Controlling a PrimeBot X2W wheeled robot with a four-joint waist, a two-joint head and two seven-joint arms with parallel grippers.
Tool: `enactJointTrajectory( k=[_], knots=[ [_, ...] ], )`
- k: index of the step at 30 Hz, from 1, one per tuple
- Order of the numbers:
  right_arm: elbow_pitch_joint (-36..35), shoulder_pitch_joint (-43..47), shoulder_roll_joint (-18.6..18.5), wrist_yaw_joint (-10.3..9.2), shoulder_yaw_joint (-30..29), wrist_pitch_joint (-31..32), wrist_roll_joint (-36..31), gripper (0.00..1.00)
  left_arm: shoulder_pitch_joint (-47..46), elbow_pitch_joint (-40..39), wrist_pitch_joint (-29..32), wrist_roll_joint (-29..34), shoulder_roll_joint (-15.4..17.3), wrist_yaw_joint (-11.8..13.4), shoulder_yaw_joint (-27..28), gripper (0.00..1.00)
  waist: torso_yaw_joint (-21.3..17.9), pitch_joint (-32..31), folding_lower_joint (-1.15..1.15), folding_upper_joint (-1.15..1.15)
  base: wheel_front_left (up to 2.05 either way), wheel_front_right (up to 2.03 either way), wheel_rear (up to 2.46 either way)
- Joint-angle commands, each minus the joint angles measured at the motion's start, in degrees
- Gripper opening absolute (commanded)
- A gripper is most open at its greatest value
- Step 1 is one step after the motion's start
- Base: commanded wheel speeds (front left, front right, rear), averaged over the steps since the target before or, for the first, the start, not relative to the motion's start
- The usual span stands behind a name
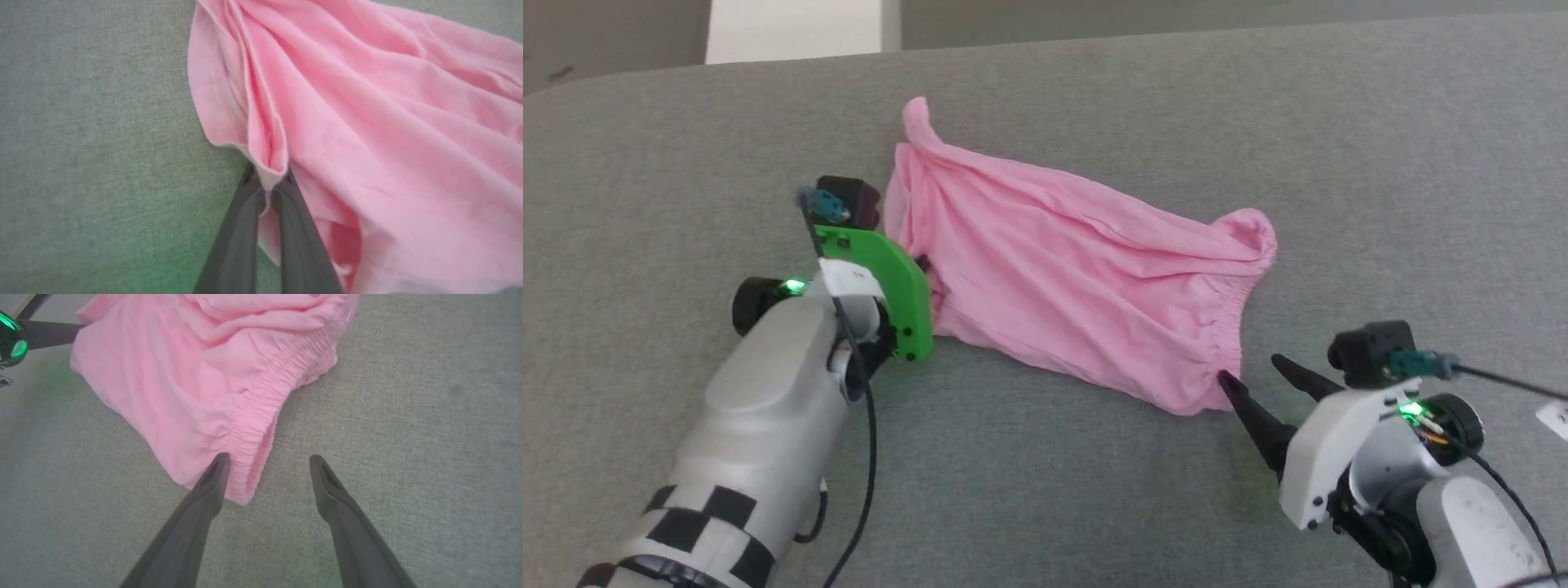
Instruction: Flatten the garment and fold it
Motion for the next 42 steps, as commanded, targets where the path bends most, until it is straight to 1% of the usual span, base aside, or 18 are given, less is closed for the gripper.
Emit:
enactJointTrajectory(
  k=[1, 7, 12, 13, 14, 15, 16, 18, 22, 28, 32, 39, 42],
  knots=[
    [0.8, -1.9, -0.4, -0.09, 1.0, 1.1, 1.1, 1.00, 1.8, -0.2, -0.6, 0.6, -0.5, -0.4, -0.7, 0.00, 1.1, -0.2, 0.00, 0.44, 0.00, 0.00, 0.00],
    [6.1, -5.7, -0.8, -0.09, 4.8, 3.4, 3.7, 1.00, 2.4, -2.6, -2.3, 0.9, -0.6, -0.5, -1.6, 0.00, 2.5, 0.1, 0.00, 0.44, 0.00, 0.00, 0.00],
    [13.3, -8.5, -0.5, -0.09, 7.6, 6.0, 5.8, 1.00, 3.0, -4.7, -3.5, 1.0, -0.3, -0.6, -2.0, 0.00, 3.2, 0.6, 0.00, 0.44, 0.00, 0.00, 0.00],
    [14.8, -8.8, -0.5, -0.09, 8.2, 6.8, 6.4, 0.89, 3.2, -5.1, -3.8, 0.9, -0.2, -0.6, -2.0, 0.00, 3.4, 0.6, 0.00, 0.44, 0.00, 0.00, 0.00],
    [15.8, -9.0, -0.5, -0.09, 8.7, 7.6, 6.9, 0.45, 3.4, -5.4, -4.0, 0.8, -0.2, -0.6, -2.1, 0.00, 3.6, 0.6, 0.00, 0.44, 0.00, 0.00, 0.00],
    [16.7, -9.2, -0.6, -0.09, 9.3, 8.1, 7.5, 0.16, 3.7, -5.8, -4.2, 0.8, -0.1, -0.6, -2.1, 0.00, 3.7, 0.6, 0.00, 0.44, 0.00, 0.00, 0.00],
    [17.4, -9.3, -0.6, -0.09, 9.7, 8.5, 8.1, 0.00, 3.9, -6.2, -4.5, 0.7, -0.1, -0.6, -2.1, 0.00, 3.9, 0.5, 0.00, 0.44, 0.00, 0.00, 0.00],
    [17.7, -9.8, -1.0, -0.09, 10.2, 8.2, 8.9, 0.00, 4.4, -7.0, -5.1, 0.6, 0.1, -0.6, -2.2, 0.00, 4.2, 0.3, 0.00, 0.44, 0.00, 0.00, 0.00],
    [16.4, -10.6, -2.3, -0.09, 9.7, 5.4, 9.4, 0.00, 5.7, -9.1, -7.2, 0.3, 0.7, -0.4, -1.7, 0.00, 4.4, -0.9, 0.00, 0.44, 0.00, 0.00, 0.00],
    [12.6, -9.6, -5.2, -0.09, 8.2, 3.0, 9.2, 0.00, 10.5, -15.1, -10.0, 0.3, 2.8, 1.6, -1.0, 0.00, 4.5, -4.9, 0.00, 0.44, 0.00, 0.00, 0.00],
    [10.4, -6.6, -6.8, -0.09, 6.8, 3.6, 10.0, 0.00, 17.1, -21.6, -10.8, -0.6, 5.0, 4.5, -0.2, 0.00, 4.7, -8.3, 0.00, 0.44, 0.00, 0.00, 0.00],
    [8.1, 1.0, -8.7, -0.09, 4.5, 6.1, 10.5, 0.00, 33.4, -36.3, -8.8, -3.6, 8.6, 11.8, 0.6, 0.00, 5.3, -12.4, 0.00, 0.44, 0.00, 0.00, 0.00],
    [7.7, 4.3, -8.5, -0.09, 3.6, 6.7, 10.5, 0.00, 39.8, -41.3, -7.8, -5.2, 9.4, 14.6, 0.7, 0.00, 5.6, -13.0, 0.00, 0.44, 0.00, 0.00, 0.00]
  ],
)
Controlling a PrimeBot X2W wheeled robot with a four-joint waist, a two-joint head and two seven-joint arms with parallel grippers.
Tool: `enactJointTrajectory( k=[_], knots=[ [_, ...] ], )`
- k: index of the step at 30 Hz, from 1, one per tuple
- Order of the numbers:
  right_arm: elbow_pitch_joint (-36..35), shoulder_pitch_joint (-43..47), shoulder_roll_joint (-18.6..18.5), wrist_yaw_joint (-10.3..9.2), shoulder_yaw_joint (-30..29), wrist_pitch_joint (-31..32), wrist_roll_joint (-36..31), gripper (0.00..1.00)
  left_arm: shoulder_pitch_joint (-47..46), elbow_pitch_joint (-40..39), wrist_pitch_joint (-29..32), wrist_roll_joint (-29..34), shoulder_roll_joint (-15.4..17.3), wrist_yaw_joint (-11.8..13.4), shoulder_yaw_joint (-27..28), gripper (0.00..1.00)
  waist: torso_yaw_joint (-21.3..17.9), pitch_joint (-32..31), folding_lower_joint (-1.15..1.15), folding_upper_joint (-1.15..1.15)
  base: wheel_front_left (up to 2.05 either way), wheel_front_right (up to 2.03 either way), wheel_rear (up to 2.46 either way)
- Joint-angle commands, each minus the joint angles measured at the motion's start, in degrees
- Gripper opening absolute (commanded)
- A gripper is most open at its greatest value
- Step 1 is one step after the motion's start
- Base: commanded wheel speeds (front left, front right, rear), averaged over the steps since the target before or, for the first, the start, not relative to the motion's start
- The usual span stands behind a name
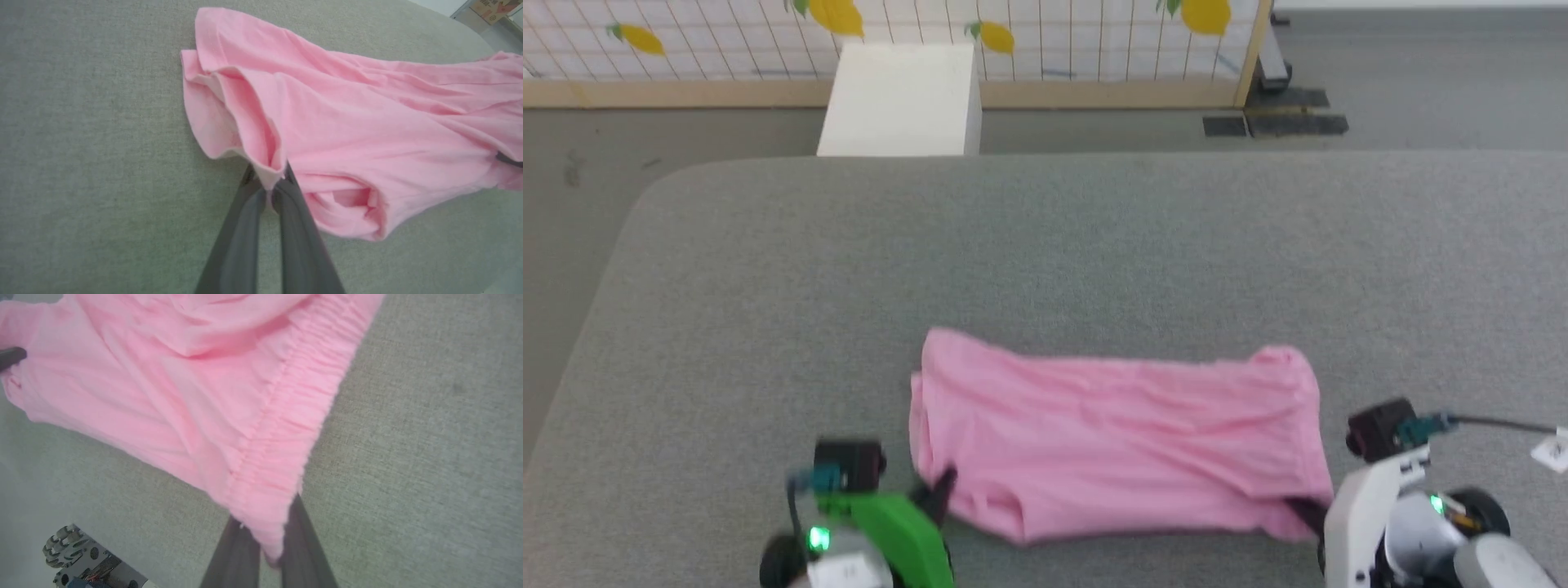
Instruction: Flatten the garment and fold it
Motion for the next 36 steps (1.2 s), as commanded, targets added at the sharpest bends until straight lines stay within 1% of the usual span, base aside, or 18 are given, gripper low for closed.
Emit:
enactJointTrajectory(
  k=[1, 4, 7, 8, 9, 10, 13, 16, 20, 24, 27, 29, 33, 36],
  knots=[
    [0.0, 1.8, 0.0, -0.09, -0.7, 0.1, 0.2, 0.00, 2.7, -1.5, 0.2, -1.2, 0.7, 1.4, 0.4, 0.00, 0.6, -1.1, 0.00, 0.44, 0.00, 0.00, 0.00],
    [0.4, 4.4, 0.8, -0.09, -1.8, -0.2, -0.1, 0.00, 6.3, -4.2, 0.4, -2.0, 0.7, 3.2, 0.2, 0.00, 1.1, -0.9, 0.00, 0.44, 0.00, 0.00, 0.00],
    [1.1, 5.8, 2.0, -0.09, -2.3, -1.3, -0.4, 0.00, 7.7, -4.7, 0.6, -2.2, 0.2, 3.9, -0.3, 0.00, 1.3, -0.7, 0.00, 0.44, 0.00, 0.00, 0.00],
    [1.4, 6.3, 2.5, -0.09, -2.4, -1.8, -0.5, 0.31, 7.9, -4.6, 0.3, -2.2, 0.0, 4.0, -0.4, 0.00, 1.3, -0.6, 0.00, 0.44, 0.00, 0.00, 0.00],
    [1.5, 6.6, 2.8, -0.09, -2.6, -2.3, -0.4, 0.77, 7.9, -4.3, 0.3, -2.3, -0.2, 4.1, -0.5, 0.39, 1.3, -0.5, 0.00, 0.44, 0.00, 0.00, 0.00],
    [1.5, 7.0, 3.2, -0.09, -2.8, -3.2, -0.5, 1.00, 7.9, -4.0, 0.1, -2.3, -0.4, 4.1, -0.5, 1.00, 1.3, -0.5, 0.00, 0.44, 0.00, 0.00, 0.00],
    [0.7, 8.4, 4.1, -0.09, -3.3, -6.2, -1.3, 1.00, 7.6, -3.5, -1.7, -1.9, -0.9, 4.1, 0.0, 1.00, 1.1, -0.6, 0.00, 0.44, 0.00, 0.00, 0.00],
    [-1.8, 10.7, 5.0, -0.09, -4.2, -10.8, -2.7, 1.00, 7.2, -4.3, -5.1, -0.6, -0.8, 4.3, 0.9, 1.00, 0.9, -1.1, 0.00, 0.44, 0.00, 0.00, 0.00],
    [-6.1, 14.1, 6.9, -0.09, -6.8, -16.1, -4.5, 1.00, 6.8, -6.5, -11.3, 3.0, 0.6, 5.9, 2.9, 1.00, 0.6, -1.8, 0.00, 0.44, 0.00, 0.00, 0.00],
    [-10.0, 16.1, 8.3, -0.09, -9.0, -17.4, -5.5, 1.00, 6.6, -8.9, -17.0, 6.1, 2.3, 6.8, 5.0, 1.00, 0.3, -2.7, 0.00, 0.44, 0.00, 0.00, 0.00],
    [-12.2, 16.2, 8.6, -0.09, -10.7, -16.6, -5.9, 1.00, 6.8, -10.0, -19.0, 8.0, 3.2, 7.5, 6.7, 1.00, 0.2, -3.2, 0.00, 0.44, 0.00, 0.00, 0.00],
    [-13.1, 15.9, 8.5, -0.09, -12.0, -15.0, -5.9, 1.00, 7.0, -10.8, -19.8, 9.1, 3.7, 7.8, 8.0, 1.00, 0.4, -3.4, 0.00, 0.44, 0.00, 0.00, 0.00],
    [-12.6, 13.6, 7.1, -0.09, -14.2, -9.6, -5.3, 1.00, 7.5, -12.8, -20.4, 11.6, 4.4, 8.1, 10.9, 1.00, 1.1, -2.9, 0.00, 0.44, 0.00, 0.00, 0.00],
    [-10.7, 11.0, 5.3, -0.09, -14.2, -4.1, -4.1, 1.00, 7.5, -14.5, -20.5, 13.6, 4.7, 7.7, 12.9, 1.00, 2.5, -2.0, 0.00, 0.44, 0.00, 0.00, 0.00]
  ],
)
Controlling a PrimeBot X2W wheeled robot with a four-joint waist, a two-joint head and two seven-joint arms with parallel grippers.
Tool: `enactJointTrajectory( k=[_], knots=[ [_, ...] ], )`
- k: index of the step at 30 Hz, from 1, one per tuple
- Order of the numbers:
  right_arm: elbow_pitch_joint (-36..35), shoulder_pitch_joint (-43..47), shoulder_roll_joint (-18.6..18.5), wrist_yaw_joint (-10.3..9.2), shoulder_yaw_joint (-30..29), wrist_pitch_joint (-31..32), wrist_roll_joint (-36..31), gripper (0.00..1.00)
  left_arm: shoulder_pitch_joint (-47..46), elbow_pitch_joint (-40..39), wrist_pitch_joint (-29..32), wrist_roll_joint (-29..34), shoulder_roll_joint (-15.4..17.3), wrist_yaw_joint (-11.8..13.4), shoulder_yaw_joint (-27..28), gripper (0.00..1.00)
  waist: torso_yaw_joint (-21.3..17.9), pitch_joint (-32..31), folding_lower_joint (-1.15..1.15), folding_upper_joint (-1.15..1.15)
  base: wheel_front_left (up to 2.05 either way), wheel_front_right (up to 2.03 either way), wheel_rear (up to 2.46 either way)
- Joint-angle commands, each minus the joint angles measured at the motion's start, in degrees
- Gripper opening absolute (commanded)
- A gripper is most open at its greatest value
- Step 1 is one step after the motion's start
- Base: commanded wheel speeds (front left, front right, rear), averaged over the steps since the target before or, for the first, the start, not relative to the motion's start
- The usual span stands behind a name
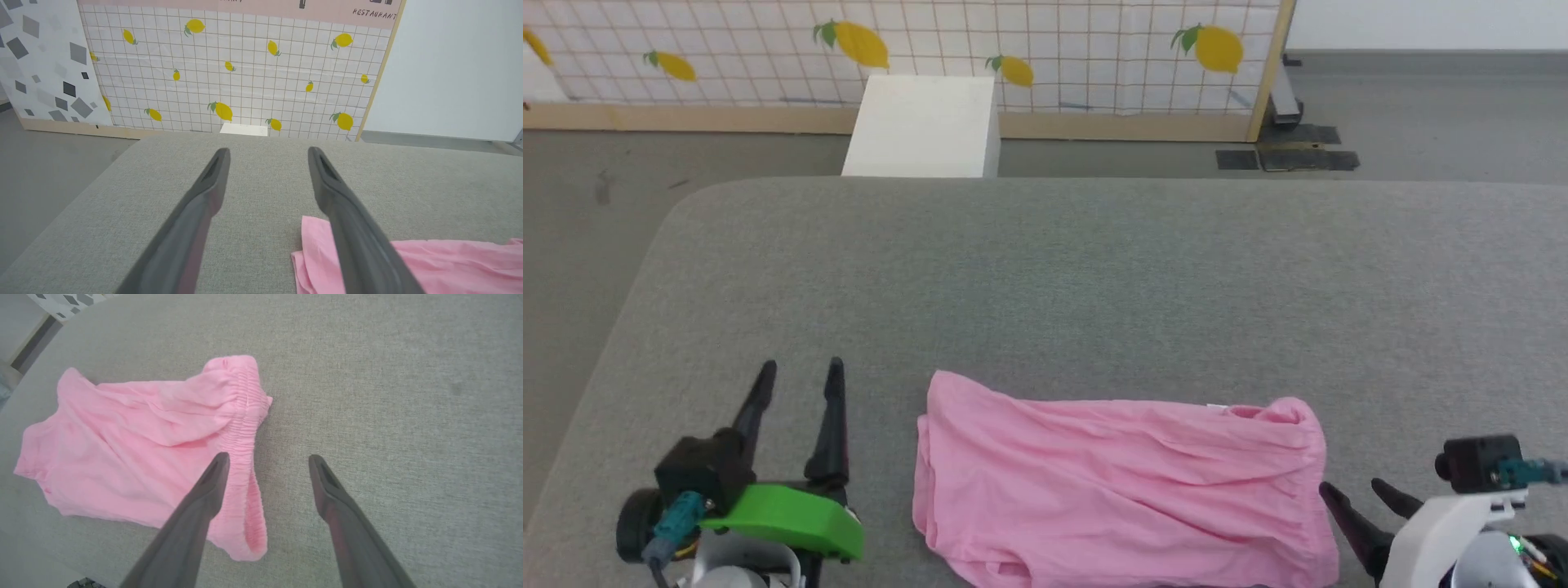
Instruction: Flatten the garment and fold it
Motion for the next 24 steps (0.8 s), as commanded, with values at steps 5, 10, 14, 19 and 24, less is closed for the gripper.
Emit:
enactJointTrajectory(
  k=[5, 10, 14, 19, 24],
  knots=[
    [3.7, -5.8, -2.3, -0.09, 1.6, 7.5, 2.6, 1.00, 0.6, -3.4, -0.4, 4.1, -0.4, -0.7, 2.2, 1.00, 3.5, 2.7, 0.00, 0.44, 0.00, 0.00, 0.00],
    [8.4, -10.9, -3.0, -0.09, 4.2, 12.2, 4.2, 1.00, 0.2, -4.7, -0.4, 6.2, -1.8, -1.7, 2.9, 1.00, 5.2, 5.0, 0.00, 0.44, 0.00, 0.00, 0.00],
    [13.4, -14.2, -2.5, -0.09, 7.1, 14.6, 5.6, 1.00, -0.3, -4.6, -0.4, 7.4, -3.2, -2.7, 2.9, 1.00, 5.8, 6.5, 0.00, 0.44, 0.00, 0.00, 0.00],
    [19.1, -14.7, -1.9, -0.09, 11.8, 17.1, 8.1, 0.45, -0.5, -4.0, -0.5, 8.6, -4.9, -3.9, 3.1, 1.00, 6.4, 7.0, 0.00, 0.44, 0.00, 0.00, 0.00],
    [20.1, -15.1, -1.9, -0.09, 13.7, 15.4, 10.0, 0.00, 0.0, -3.5, -0.5, 9.2, -5.6, -4.4, 3.9, 1.00, 5.9, 6.5, 0.00, 0.44, 0.00, 0.00, 0.00]
  ],
)
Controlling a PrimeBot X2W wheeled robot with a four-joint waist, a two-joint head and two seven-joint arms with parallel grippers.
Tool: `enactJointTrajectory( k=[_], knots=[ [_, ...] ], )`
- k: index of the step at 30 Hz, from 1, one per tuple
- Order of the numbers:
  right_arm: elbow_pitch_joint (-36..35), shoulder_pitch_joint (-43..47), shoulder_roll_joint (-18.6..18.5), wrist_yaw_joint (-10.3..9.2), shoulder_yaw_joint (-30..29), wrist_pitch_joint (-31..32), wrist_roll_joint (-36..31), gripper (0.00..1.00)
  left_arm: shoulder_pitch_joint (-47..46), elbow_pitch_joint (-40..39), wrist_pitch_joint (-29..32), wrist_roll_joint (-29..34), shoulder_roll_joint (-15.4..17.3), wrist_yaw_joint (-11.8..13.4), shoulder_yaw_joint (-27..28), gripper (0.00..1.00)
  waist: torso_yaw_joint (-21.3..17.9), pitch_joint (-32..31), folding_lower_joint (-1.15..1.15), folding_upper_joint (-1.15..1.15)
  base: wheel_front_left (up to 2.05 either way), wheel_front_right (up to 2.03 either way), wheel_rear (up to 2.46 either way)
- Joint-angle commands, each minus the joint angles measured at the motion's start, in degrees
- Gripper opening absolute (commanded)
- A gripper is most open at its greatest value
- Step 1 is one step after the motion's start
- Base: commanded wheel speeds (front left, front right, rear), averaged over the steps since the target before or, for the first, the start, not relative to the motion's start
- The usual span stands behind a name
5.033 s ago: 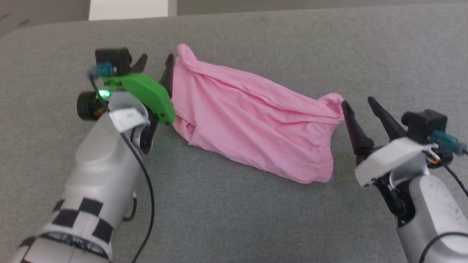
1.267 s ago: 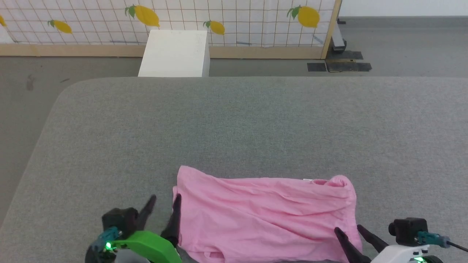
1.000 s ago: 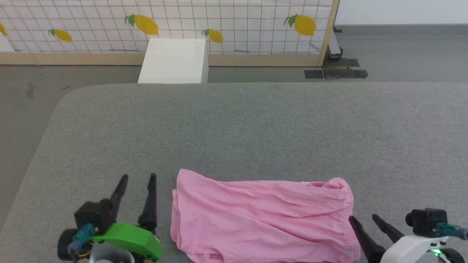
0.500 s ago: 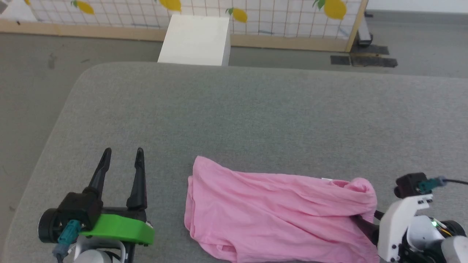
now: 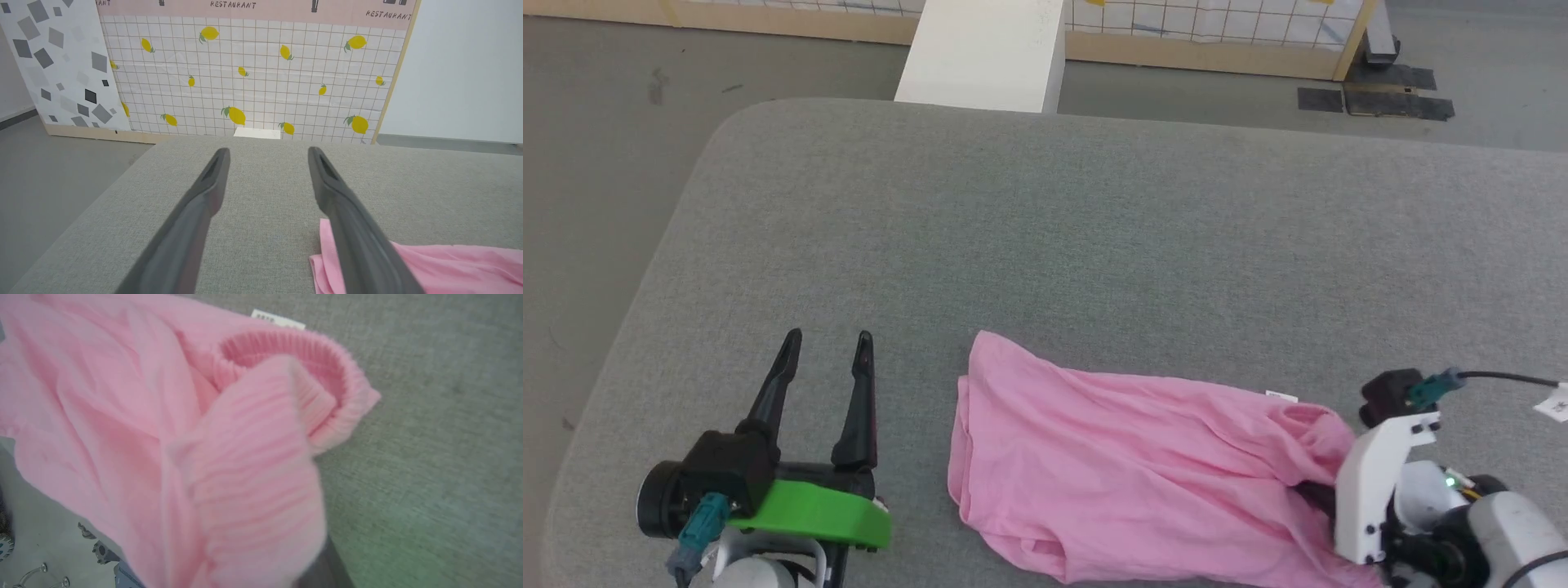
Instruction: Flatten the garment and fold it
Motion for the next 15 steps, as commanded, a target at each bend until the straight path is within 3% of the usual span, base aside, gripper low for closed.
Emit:
enactJointTrajectory(
  k=[1, 8, 15],
  knots=[
    [1.9, 1.4, 1.6, -0.06, 2.3, 0.0, 0.6, 0.00, 0.3, 0.3, -0.2, 0.4, -0.2, -0.4, 0.5, 1.00, -0.4, -0.5, 0.00, 0.44, 0.00, 0.00, 0.00],
    [-1.6, 0.4, -0.6, -0.06, 0.7, -4.3, 1.4, 0.00, 1.2, 0.8, -0.2, 1.2, -0.4, -0.8, 1.0, 1.00, -1.5, -2.3, 0.00, 0.44, 0.00, 0.00, 0.00],
    [-4.6, 3.2, -3.7, -0.06, -6.9, -2.5, 0.9, 0.00, 2.5, 0.6, -0.2, 1.7, -0.2, -0.8, 1.0, 1.00, -3.0, -4.1, 0.00, 0.44, 0.00, 0.00, 0.00]
  ],
)
